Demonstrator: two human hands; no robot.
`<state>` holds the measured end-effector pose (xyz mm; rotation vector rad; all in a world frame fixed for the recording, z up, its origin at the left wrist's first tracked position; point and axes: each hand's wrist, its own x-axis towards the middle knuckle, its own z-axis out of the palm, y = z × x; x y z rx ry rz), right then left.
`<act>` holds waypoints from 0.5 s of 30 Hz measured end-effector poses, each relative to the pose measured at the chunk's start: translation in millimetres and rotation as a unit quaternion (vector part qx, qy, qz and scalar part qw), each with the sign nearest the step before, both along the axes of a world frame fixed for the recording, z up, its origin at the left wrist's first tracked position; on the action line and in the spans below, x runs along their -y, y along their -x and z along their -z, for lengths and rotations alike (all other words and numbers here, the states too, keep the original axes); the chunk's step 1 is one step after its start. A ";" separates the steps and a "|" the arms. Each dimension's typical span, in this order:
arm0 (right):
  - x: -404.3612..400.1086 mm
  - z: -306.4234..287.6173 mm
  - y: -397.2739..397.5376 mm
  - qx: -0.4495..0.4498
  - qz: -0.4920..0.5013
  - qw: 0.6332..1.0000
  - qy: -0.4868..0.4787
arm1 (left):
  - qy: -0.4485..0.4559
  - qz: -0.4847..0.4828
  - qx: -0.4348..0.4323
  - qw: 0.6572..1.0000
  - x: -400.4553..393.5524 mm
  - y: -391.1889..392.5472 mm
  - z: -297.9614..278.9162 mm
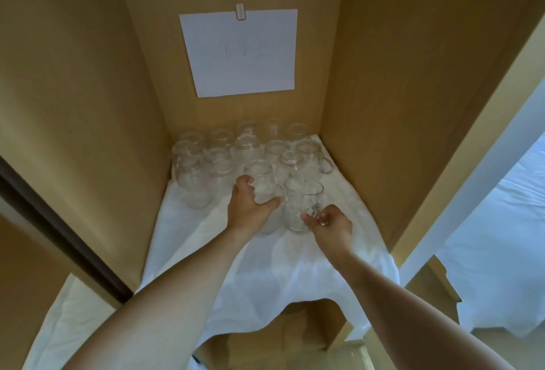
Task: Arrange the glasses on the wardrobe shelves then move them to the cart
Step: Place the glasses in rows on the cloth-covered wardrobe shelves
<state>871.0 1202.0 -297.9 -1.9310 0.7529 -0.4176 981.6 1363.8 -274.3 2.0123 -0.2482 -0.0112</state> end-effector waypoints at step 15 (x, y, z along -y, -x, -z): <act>8.7 -37.1 2.4 -0.020 0.112 0.901 -0.419 | -0.046 0.028 0.016 0.998 -2.7 -0.8 -0.8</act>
